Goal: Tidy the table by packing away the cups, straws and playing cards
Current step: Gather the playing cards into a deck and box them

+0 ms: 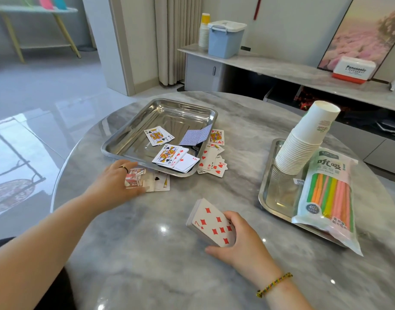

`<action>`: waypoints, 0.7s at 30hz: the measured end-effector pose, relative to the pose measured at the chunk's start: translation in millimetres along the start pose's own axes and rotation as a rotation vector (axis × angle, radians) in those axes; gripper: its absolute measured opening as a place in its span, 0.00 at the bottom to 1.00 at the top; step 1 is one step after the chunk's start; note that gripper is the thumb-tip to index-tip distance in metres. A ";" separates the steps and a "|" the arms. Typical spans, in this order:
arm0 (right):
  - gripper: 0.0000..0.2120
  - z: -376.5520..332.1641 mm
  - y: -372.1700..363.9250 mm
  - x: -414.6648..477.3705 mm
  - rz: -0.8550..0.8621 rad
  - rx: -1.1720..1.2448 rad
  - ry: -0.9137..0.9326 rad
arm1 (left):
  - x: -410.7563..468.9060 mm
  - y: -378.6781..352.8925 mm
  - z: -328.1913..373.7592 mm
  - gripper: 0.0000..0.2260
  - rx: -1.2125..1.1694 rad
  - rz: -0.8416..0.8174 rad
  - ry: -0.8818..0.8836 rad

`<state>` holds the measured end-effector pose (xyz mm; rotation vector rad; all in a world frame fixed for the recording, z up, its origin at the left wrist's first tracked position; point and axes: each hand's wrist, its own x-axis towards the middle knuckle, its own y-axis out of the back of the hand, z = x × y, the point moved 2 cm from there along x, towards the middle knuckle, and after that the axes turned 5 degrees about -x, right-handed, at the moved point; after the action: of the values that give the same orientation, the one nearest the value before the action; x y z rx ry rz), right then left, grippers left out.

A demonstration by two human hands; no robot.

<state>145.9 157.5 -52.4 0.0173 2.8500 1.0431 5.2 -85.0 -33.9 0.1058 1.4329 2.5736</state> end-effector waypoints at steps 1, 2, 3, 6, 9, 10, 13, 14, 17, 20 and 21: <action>0.25 0.9 1.0 -0.5 -0.001 -0.008 -0.008 | 2.8 -2.0 -5.1 0.33 0.124 -0.048 0.023; 0.25 1.8 2.1 -0.7 -0.003 -0.016 -0.017 | 5.2 -4.1 -9.3 0.37 0.216 -0.085 0.041; 0.25 2.4 3.7 -1.4 -0.007 -0.027 -0.028 | 7.5 -7.0 -12.4 0.40 0.272 -0.109 0.048; 0.26 2.9 7.6 -3.0 -0.024 -0.067 -0.051 | 11.6 -10.1 -16.8 0.40 0.310 -0.097 0.046; 0.26 -0.6 9.9 -3.8 -0.039 -0.098 -0.060 | 13.4 -8.1 -14.6 0.38 0.314 -0.088 0.042; 0.27 -2.6 10.5 -4.0 -0.043 -0.110 -0.058 | 12.4 -8.2 -12.4 0.39 0.315 -0.121 0.042; 0.28 -7.3 14.0 -5.3 -0.041 -0.150 -0.039 | 3.5 -11.5 -0.4 0.39 0.283 -0.215 -0.019; 0.28 -9.0 16.2 -6.2 -0.042 -0.161 -0.031 | -1.4 -13.1 5.3 0.38 0.256 -0.231 -0.060; 0.27 -12.1 26.9 -12.6 -0.069 -0.220 -0.020 | -19.6 -18.6 28.5 0.35 0.138 -0.230 -0.216; 0.26 -10.0 36.4 -20.5 -0.089 -0.250 -0.025 | -39.9 -24.7 51.1 0.31 0.047 -0.243 -0.322; 0.25 -9.0 38.1 -22.3 -0.082 -0.226 -0.034 | -45.6 -28.0 57.2 0.30 0.029 -0.259 -0.346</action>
<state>166.1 179.8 -19.0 -0.0979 2.6610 1.3259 62.5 -32.2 -26.0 0.3296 1.2623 2.1978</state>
